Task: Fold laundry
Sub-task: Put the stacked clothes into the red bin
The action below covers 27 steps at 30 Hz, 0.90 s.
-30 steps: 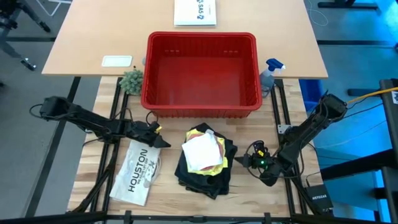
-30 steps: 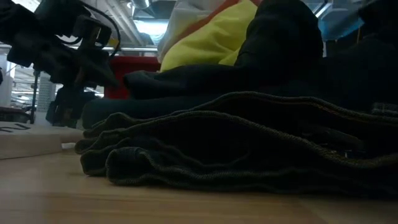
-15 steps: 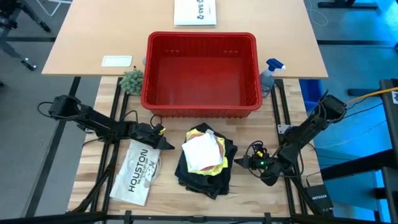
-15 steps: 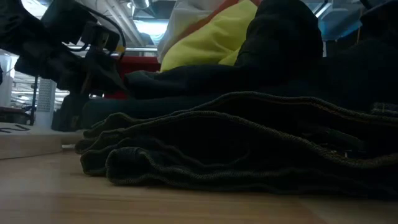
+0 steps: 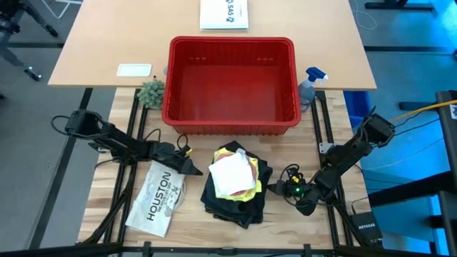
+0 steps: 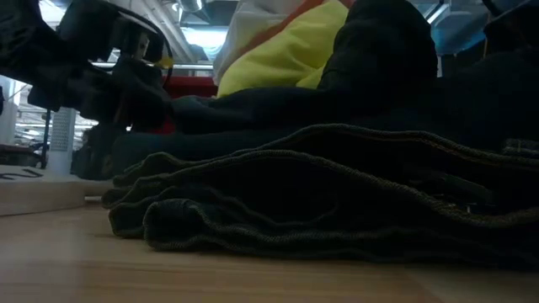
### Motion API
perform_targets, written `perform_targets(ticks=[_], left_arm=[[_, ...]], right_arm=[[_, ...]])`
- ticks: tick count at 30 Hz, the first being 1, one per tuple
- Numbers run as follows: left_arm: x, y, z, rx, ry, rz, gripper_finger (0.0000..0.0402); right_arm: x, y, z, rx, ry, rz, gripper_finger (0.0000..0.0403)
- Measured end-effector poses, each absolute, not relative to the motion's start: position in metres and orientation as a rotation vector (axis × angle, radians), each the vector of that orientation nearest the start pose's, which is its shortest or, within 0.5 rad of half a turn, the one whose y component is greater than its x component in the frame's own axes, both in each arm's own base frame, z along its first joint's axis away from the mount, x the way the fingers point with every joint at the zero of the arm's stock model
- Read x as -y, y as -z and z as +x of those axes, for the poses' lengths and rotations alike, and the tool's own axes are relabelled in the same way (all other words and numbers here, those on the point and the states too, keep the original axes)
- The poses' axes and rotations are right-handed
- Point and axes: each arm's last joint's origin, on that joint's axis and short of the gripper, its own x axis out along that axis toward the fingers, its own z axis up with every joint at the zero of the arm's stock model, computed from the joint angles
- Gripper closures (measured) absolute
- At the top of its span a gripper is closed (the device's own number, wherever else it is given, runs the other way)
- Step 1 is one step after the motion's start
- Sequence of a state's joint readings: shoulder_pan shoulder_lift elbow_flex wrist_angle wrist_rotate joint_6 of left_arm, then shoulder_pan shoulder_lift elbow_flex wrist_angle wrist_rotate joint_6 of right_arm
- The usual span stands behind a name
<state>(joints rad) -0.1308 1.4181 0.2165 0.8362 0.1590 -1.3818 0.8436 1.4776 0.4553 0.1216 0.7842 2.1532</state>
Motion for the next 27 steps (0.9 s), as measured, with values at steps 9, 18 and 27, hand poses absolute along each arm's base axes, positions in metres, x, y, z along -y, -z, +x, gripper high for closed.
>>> perform_targets(ticks=[9,18,27], left_arm=[[0.0286,-0.1224,0.2124,-0.426,-0.102,-1.284,0.0224],[0.0243,-0.124,0.2135,-0.368,-0.139,-1.239,0.0224],[0.0249,-0.1273,0.2144,-0.352,-0.092,-1.187,0.0224]], right_arm=[[-0.1572,-0.1193,0.1675,-0.359,0.56,1.417,0.018],[-0.1582,-0.1205,0.1684,-0.355,0.549,1.433,0.018],[-0.1584,-0.1206,0.1685,-0.355,0.548,1.43,0.018]])
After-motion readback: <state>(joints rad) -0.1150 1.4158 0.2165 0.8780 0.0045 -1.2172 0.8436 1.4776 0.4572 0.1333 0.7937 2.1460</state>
